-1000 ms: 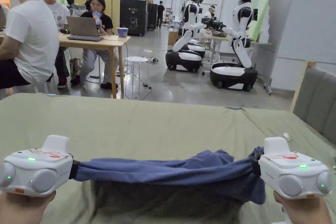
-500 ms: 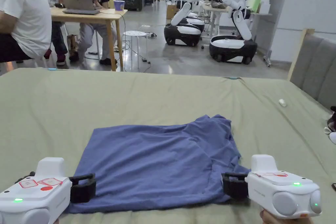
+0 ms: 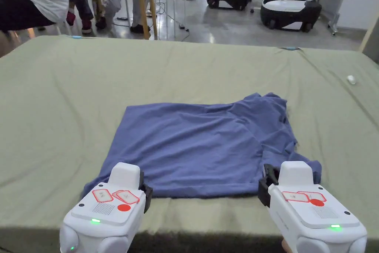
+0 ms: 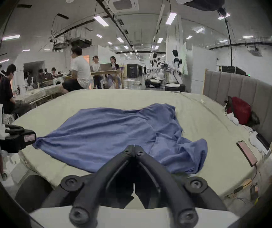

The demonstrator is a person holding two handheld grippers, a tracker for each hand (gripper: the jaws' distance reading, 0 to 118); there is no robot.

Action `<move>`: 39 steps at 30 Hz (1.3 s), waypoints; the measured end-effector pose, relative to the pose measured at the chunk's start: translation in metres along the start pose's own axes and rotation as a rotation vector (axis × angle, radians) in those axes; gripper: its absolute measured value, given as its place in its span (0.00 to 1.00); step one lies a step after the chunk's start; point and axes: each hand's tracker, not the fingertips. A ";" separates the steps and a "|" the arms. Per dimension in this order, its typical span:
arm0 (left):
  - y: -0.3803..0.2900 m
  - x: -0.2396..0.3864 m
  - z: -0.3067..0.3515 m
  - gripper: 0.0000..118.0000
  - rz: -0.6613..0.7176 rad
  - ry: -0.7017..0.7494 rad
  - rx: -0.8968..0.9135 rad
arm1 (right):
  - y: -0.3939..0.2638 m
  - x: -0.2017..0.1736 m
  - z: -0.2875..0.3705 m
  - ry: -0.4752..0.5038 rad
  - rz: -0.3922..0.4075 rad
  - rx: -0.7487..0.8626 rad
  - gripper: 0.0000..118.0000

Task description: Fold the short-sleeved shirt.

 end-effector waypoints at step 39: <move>-0.010 -0.080 -0.056 0.04 0.073 0.067 -0.222 | 0.008 0.111 0.000 -0.143 0.034 -0.335 0.98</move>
